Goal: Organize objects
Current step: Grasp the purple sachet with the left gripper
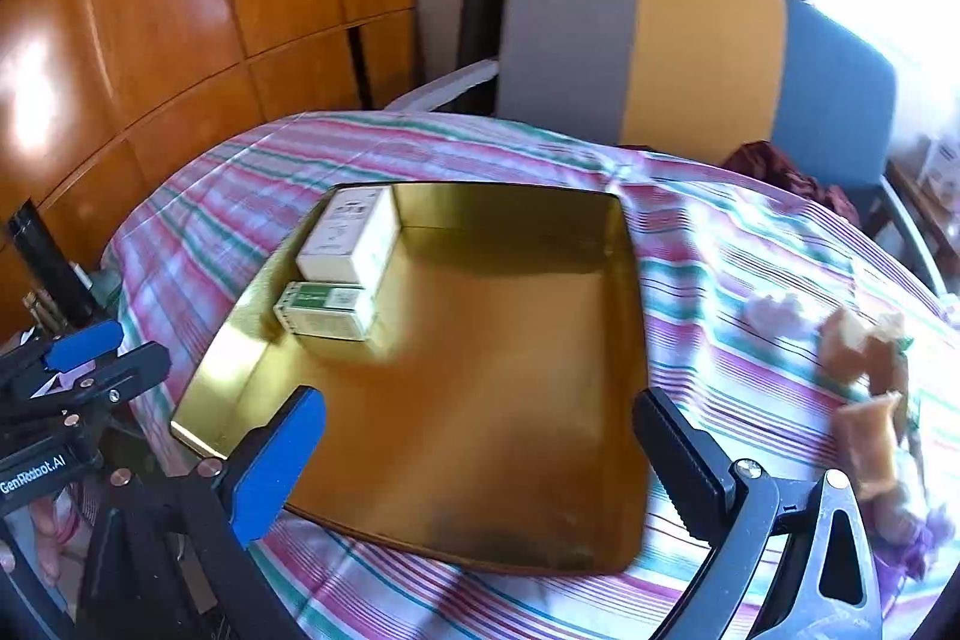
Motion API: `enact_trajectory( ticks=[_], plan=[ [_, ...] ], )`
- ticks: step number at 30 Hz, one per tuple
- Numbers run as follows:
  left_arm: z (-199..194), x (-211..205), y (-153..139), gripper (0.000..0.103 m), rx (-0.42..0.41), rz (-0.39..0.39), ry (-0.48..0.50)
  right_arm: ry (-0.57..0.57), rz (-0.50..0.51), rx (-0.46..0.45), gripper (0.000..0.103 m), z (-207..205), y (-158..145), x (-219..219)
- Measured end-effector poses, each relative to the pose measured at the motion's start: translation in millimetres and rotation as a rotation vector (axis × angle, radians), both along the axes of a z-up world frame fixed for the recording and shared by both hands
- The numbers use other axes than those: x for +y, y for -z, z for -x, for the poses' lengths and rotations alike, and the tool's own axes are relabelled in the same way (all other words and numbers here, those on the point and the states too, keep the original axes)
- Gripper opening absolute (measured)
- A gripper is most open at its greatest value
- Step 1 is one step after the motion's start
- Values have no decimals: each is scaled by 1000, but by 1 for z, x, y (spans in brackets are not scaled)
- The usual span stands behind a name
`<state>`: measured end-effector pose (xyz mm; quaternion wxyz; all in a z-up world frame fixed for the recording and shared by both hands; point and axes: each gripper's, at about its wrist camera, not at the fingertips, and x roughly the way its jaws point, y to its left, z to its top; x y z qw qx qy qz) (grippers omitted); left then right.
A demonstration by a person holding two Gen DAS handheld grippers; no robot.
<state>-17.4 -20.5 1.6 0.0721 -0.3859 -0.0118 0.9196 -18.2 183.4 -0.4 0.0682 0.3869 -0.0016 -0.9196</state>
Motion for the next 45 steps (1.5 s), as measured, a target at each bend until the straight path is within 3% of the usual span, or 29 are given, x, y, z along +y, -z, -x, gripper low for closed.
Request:
enact_trajectory(
  ticks=[12,19,24,30,36,38,41,45],
  plan=[
    [-6,57,-14,71,31,9,182,226,9,-19,103,-35,-4,110],
    [-7,104,-21,71,48,16,304,453,59,8,103,-68,-19,207],
    [-2,141,-15,71,-7,16,396,633,102,21,103,-100,-21,270],
    [-10,195,-6,70,-44,44,541,834,225,46,103,-144,-10,336],
    [-17,253,8,67,-121,19,708,959,539,82,103,-178,18,380],
    [-18,278,18,62,-161,12,752,966,564,124,103,-185,17,382],
    [-24,315,30,56,-181,25,829,939,577,111,103,-181,18,379],
    [-46,353,37,56,-112,65,992,918,598,104,103,-177,22,381]
  ],
)
